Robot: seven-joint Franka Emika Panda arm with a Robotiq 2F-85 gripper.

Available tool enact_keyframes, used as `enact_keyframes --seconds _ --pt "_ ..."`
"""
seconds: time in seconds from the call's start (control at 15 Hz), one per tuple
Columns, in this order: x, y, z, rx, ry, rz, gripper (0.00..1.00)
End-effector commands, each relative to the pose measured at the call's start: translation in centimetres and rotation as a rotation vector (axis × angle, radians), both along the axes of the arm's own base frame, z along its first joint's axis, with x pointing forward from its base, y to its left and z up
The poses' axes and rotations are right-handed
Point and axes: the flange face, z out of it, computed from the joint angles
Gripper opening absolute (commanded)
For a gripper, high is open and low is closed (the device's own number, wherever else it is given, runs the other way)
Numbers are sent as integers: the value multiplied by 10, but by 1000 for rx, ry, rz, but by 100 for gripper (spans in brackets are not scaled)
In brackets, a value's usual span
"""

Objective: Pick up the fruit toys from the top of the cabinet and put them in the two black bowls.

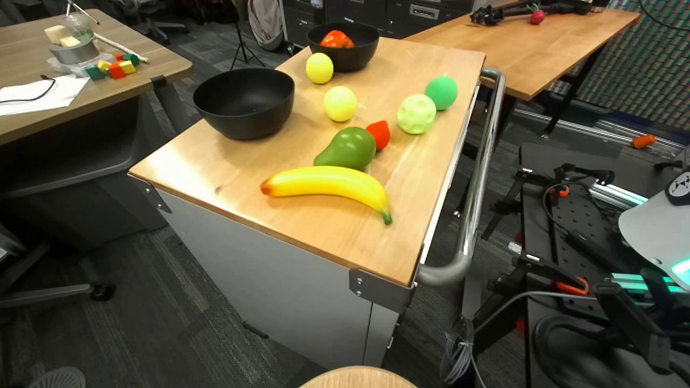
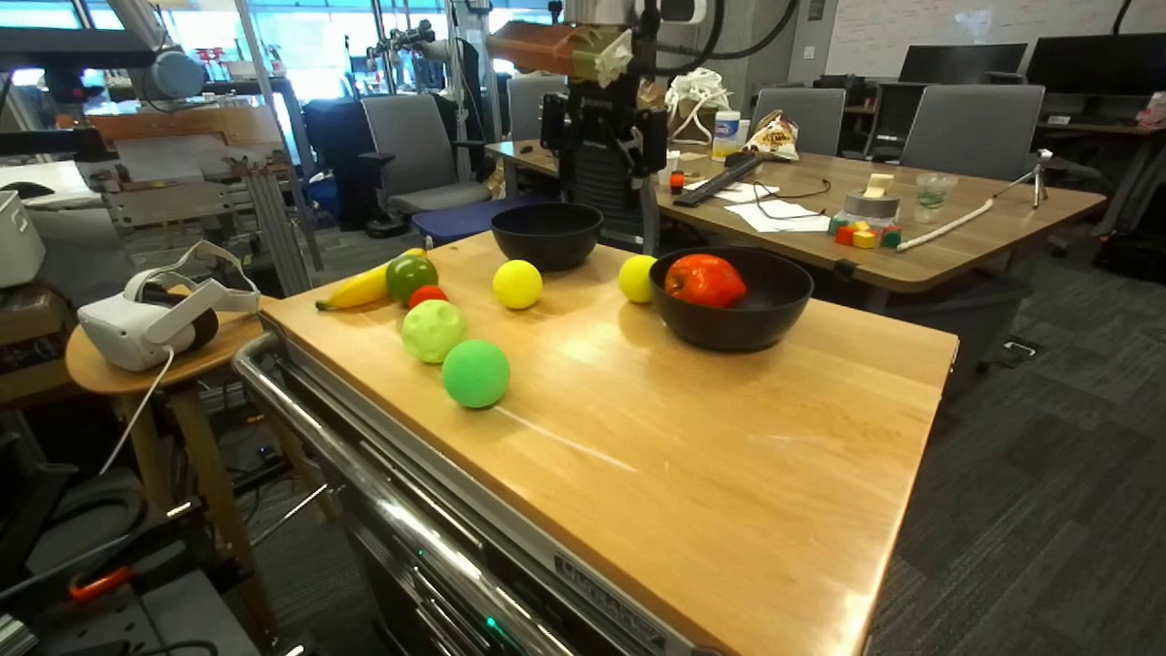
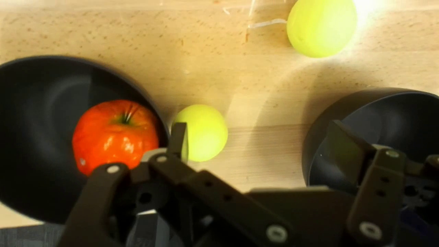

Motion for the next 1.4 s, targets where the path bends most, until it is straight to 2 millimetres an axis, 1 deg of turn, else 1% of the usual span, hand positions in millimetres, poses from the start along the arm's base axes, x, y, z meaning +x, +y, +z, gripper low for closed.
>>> enact_keyframes --seconds 0.0,0.07,0.2,0.27,0.33,0.4,0.47,0.6,0.67,0.73,0.8,0.87,0.93,1.0,1.07,1.2,1.33 --pt "1 4 -8 1 14 0 100" --pt "2 5 -12 1 19 1 100" --pt "2 2 -11 1 17 -3 100" --pt "3 3 -7 -31 9 -98 100" --pt "3 7 -4 -2 13 -180 100" --pt "6 10 1 11 -22 -228 100" --pt "9 6 5 20 -34 -279 100" --pt "8 -6 18 -8 -93 -363 100" --pt "7 -9 25 -13 -115 -410 100" --pt "6 -13 28 -24 -134 -458 100" --pt "4 -21 29 -33 -108 -522 100" --pt "-1 -32 28 -44 -63 -576 100" --pt "6 -23 17 -21 -81 -487 100" --pt "3 -29 18 -27 -69 -524 100" --pt "4 -29 13 -19 -58 -585 100" --pt "0 -16 1 91 9 -669 100" --pt "-3 -4 -8 157 47 -755 100"
